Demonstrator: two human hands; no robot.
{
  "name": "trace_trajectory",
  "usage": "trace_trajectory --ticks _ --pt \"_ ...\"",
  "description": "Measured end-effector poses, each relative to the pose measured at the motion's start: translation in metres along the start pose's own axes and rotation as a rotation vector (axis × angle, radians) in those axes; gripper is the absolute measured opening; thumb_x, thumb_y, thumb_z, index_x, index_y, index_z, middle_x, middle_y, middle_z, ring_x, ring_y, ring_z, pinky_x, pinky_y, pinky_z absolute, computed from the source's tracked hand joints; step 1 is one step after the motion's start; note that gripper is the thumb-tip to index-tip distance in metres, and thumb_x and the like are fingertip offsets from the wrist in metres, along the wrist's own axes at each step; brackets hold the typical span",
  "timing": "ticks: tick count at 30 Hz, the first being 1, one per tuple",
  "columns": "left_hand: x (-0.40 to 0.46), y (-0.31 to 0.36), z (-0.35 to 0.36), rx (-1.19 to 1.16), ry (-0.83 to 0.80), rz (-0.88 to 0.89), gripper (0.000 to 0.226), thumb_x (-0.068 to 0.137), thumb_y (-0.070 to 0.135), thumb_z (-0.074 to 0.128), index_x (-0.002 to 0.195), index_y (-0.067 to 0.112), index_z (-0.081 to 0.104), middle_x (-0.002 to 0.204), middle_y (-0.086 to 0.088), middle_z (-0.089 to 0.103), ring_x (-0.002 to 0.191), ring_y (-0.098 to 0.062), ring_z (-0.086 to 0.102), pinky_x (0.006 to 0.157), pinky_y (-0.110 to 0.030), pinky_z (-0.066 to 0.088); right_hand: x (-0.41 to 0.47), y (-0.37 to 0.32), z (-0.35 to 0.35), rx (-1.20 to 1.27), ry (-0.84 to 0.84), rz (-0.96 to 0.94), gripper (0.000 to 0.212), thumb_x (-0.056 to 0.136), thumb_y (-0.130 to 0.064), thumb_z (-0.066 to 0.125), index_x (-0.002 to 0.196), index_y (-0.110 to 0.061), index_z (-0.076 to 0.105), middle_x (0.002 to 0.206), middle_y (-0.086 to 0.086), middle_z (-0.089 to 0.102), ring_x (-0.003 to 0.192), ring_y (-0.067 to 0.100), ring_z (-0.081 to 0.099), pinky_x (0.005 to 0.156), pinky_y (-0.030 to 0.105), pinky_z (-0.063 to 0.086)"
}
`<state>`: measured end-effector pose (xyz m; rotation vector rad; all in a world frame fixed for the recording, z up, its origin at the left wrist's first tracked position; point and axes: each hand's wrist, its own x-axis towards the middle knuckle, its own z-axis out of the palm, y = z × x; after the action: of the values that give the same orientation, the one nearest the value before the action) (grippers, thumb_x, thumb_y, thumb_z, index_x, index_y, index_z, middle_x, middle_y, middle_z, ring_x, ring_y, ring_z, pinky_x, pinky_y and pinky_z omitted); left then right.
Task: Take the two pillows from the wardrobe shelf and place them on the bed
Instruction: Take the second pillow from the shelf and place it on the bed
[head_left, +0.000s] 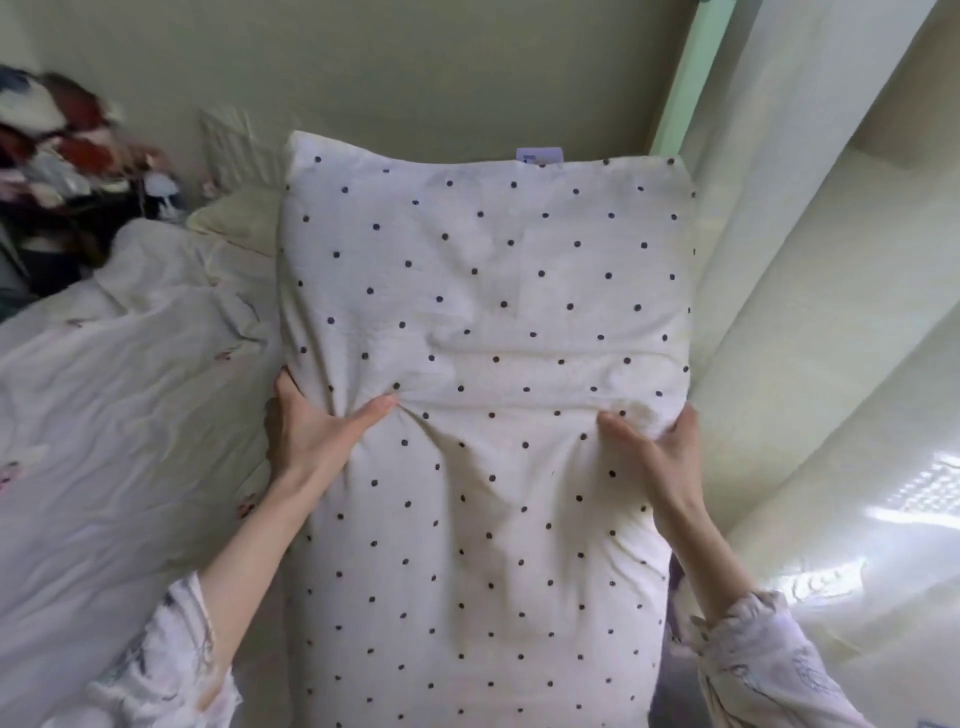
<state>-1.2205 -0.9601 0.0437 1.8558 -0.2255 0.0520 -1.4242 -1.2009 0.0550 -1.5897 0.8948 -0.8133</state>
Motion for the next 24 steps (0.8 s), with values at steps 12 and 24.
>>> trace_trajectory --ticks 12,24 --pt "0.19 0.006 0.131 0.028 0.033 -0.093 0.129 0.036 0.057 0.081 0.141 0.011 0.022 0.144 -0.011 0.039 0.133 -0.027 0.038 0.11 -0.045 0.032 0.235 0.005 0.092 -0.012 -0.033 0.005 0.066 0.066 -0.038 0.079 0.121 -0.024 0.045 0.119 -0.002 0.058 0.108 0.023 0.057 0.094 0.051 0.047" --pt "0.356 0.025 0.293 0.041 0.078 -0.08 0.118 0.038 0.054 0.082 0.135 0.009 0.033 0.133 -0.013 0.051 0.126 -0.029 0.046 0.103 -0.047 0.041 0.49 0.014 0.147 -0.018 -0.075 -0.022 0.083 0.062 -0.041 0.079 0.131 -0.018 0.04 0.124 0.004 0.055 0.11 0.028 0.056 0.093 0.054 0.048"
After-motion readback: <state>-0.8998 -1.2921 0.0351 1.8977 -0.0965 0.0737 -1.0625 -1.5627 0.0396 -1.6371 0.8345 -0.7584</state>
